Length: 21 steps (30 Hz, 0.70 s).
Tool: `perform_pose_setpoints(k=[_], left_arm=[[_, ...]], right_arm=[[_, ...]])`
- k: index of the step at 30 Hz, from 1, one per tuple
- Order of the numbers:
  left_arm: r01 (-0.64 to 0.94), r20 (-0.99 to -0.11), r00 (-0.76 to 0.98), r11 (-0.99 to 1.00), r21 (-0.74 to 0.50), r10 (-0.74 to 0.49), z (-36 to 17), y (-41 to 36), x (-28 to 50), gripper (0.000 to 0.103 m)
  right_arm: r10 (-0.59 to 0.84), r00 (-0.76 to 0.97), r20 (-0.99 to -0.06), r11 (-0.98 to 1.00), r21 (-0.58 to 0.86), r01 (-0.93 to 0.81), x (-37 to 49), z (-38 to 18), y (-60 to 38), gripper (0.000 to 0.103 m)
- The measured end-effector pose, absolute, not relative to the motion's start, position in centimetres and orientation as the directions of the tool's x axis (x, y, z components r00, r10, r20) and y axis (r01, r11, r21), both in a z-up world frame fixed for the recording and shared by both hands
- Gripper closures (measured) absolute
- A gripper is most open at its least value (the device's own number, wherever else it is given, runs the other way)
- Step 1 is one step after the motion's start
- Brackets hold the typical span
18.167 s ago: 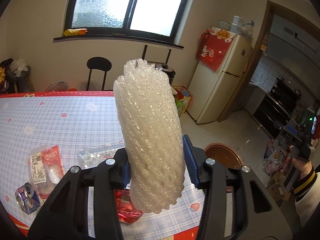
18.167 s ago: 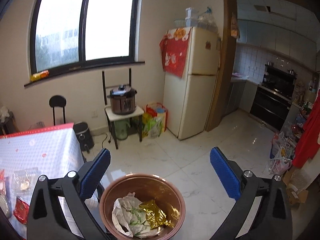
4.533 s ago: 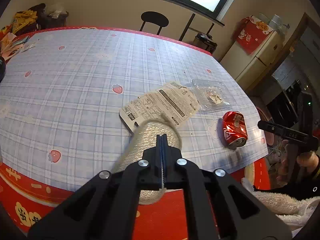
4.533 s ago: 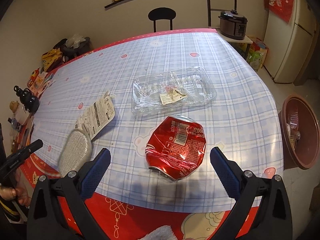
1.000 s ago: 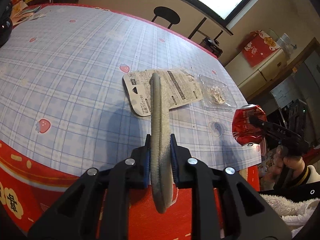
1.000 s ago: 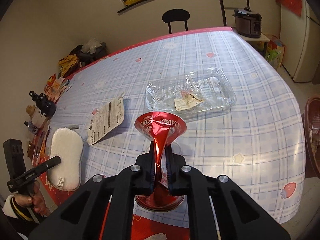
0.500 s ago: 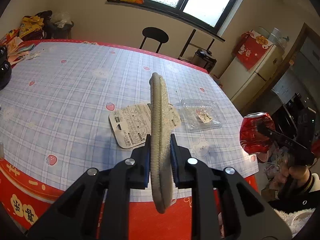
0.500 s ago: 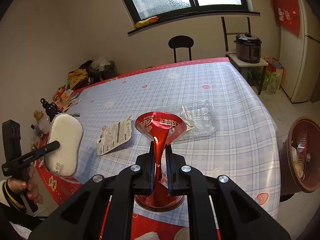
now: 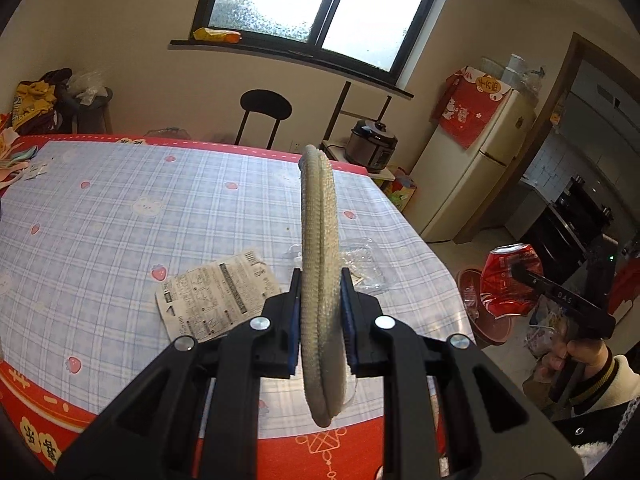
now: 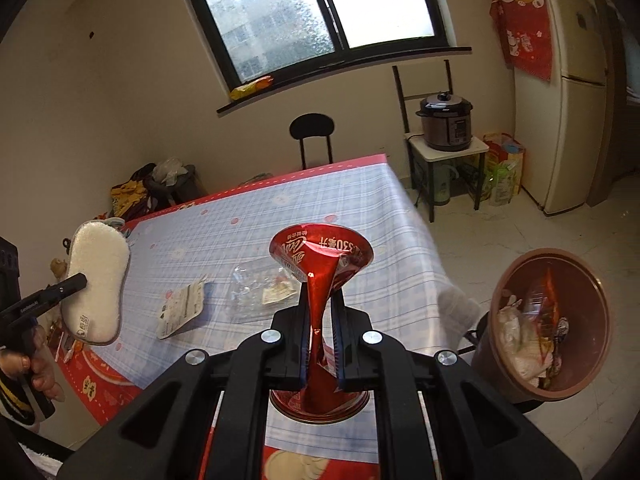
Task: Collect trash
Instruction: 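Carry the red can and the scrubber pad with both grippers toward the brown bin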
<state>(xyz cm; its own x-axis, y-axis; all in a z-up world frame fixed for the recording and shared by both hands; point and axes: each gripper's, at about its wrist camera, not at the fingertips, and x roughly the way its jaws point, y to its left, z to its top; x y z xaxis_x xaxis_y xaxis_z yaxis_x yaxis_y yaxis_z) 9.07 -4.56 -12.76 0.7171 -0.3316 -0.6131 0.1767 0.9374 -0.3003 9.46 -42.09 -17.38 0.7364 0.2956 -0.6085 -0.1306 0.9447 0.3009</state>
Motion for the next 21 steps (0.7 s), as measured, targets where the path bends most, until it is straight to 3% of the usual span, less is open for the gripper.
perform_pose_setpoints(k=[12, 18, 20, 21], left_arm=[[0.287, -0.571, 0.694, 0.896, -0.340, -0.439, -12.7, -14.2, 11.1, 0.083], [0.301, -0.572, 0.682, 0.887, -0.350, -0.457, -13.8, -17.3, 11.2, 0.083], [0.303, -0.575, 0.677, 0.886, -0.350, -0.459, -14.0, -17.9, 11.3, 0.083], [0.307, -0.577, 0.674, 0.885, -0.350, -0.461, -14.1, -18.2, 11.3, 0.083]], right_arm=[[-0.025, 0.752, -0.659, 0.985, 0.114, 0.133, 10.2, -16.1, -59.4, 0.092], [-0.096, 0.710, -0.697, 0.967, 0.105, 0.233, 11.9, -16.8, -64.8, 0.092], [-0.118, 0.703, -0.701, 0.961, 0.097, 0.258, 12.3, -16.9, -65.8, 0.089], [-0.122, 0.702, -0.701, 0.960, 0.097, 0.264, 12.4, -16.9, -65.9, 0.080]])
